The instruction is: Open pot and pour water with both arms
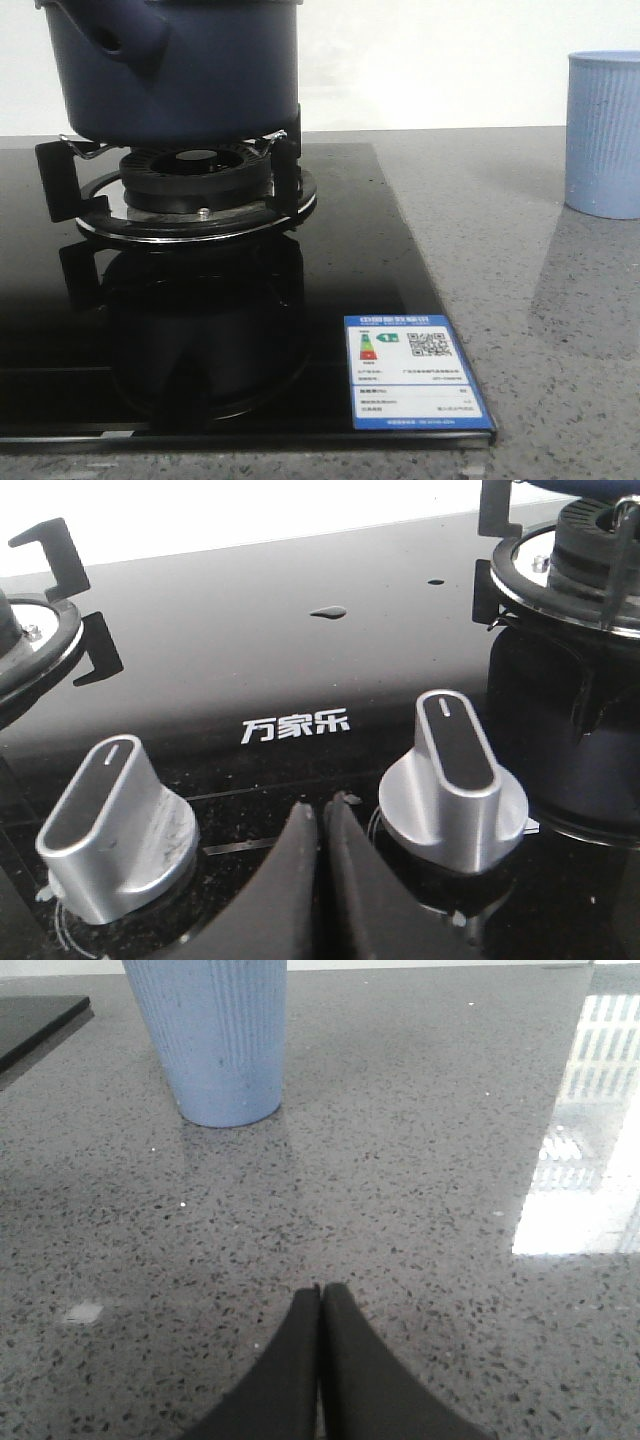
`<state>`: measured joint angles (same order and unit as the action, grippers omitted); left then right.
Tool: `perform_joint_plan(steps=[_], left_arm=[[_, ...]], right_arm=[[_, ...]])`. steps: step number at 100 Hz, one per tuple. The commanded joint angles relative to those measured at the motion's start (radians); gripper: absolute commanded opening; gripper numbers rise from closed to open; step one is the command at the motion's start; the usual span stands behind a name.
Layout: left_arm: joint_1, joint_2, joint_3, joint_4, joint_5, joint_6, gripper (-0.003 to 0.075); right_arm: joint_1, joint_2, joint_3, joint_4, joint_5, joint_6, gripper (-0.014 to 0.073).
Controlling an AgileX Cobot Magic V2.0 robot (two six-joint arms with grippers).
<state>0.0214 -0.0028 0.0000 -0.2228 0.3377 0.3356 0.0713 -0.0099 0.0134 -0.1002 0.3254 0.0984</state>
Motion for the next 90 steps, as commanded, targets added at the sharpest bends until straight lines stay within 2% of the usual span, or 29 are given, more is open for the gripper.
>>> perform_joint_plan(steps=[1,28,46,61,68,76,85,90], left_arm=[[0.002,-0.027,0.04,-0.017,-0.055,-0.009,-0.0019],[0.002,-0.027,0.04,-0.017,-0.055,-0.009,-0.002],[0.002,-0.027,0.04,-0.017,-0.055,-0.009,-0.0019],[0.002,-0.027,0.04,-0.022,-0.101,-0.009,-0.002],[0.002,-0.027,0.04,-0.146,-0.155,-0.009,-0.0019],[0.002,-0.027,0.04,-0.384,-0.212,-0.009,-0.002],[0.002,-0.027,0.039,-0.65,-0.266,-0.009,-0.002],[0.002,-0.027,0.039,-0.787,-0.274,-0.009,-0.002]], right_arm=[[-0.005,-0.022,0.005,-0.003,-0.034,-0.005,-0.0057],[-0.005,-0.022,0.005,-0.026,-0.083,-0.005,-0.0057],[-0.005,-0.022,0.005,-0.259,-0.286,-0.005,-0.0057],[-0.005,-0.022,0.005,-0.265,-0.493,0.0,-0.0057],[-0.005,-0.022,0.005,-0.247,-0.573,0.015,-0.0057],[-0.005,-0.022,0.005,-0.19,-0.647,0.113,-0.0056],[-0.005,-0.022,-0.001,-0.097,-0.624,0.171,-0.0056],[-0.005,-0.022,-0.008,-0.014,-0.565,0.2,-0.0056]])
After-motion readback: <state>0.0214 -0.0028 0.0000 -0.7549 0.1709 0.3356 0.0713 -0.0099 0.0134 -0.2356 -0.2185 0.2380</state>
